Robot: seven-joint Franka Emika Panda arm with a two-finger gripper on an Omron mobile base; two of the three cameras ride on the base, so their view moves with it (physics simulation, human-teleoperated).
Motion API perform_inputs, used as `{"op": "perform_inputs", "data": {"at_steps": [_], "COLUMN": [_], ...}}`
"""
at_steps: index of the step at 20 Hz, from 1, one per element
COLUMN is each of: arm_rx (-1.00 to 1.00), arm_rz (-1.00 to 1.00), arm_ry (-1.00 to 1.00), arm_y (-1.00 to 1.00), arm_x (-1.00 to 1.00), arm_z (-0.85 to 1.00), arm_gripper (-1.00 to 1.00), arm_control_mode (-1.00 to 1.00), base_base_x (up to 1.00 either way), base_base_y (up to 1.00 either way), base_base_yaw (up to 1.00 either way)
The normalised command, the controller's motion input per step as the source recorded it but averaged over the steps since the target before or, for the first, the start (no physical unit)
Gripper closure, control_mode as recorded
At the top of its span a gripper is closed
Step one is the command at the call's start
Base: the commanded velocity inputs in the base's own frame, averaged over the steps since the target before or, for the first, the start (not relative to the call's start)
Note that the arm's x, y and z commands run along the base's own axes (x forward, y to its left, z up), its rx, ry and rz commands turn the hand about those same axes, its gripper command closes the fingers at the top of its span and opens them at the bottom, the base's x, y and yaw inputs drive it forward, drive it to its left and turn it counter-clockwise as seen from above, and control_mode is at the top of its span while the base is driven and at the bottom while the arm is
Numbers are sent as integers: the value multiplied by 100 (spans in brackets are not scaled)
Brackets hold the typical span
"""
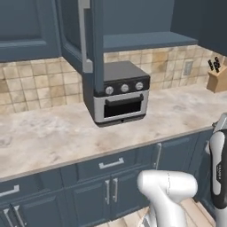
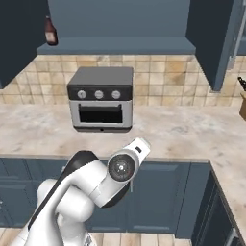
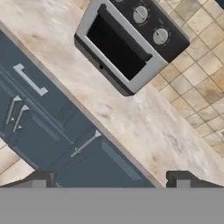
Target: Collect the paprika, ketchup, and shaker from the cabinet and place them next to the stove.
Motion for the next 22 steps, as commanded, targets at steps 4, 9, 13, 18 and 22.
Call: {"op": "perform_inputs", "data": {"at_steps": [4, 9, 13, 18, 22], "arm_rx": [0, 0, 0, 0, 0], "arm_rz": [0, 0, 0, 0, 0], "arm_ry": [0, 0, 0, 0, 0], "arm_y": [0, 0, 0, 0, 0], "arm_x": [0, 0, 0, 0, 0], "arm_z": [0, 0, 0, 0, 0], "arm_gripper": [-100, -100, -100, -100, -100], "arm_control_mode": [100, 100, 100, 100, 100], "base_base_x": [65, 53, 33, 35, 54], "base_base_y": [-14, -30, -52, -45, -6], "base_base_yaw": [14, 15, 12, 9, 10]}}
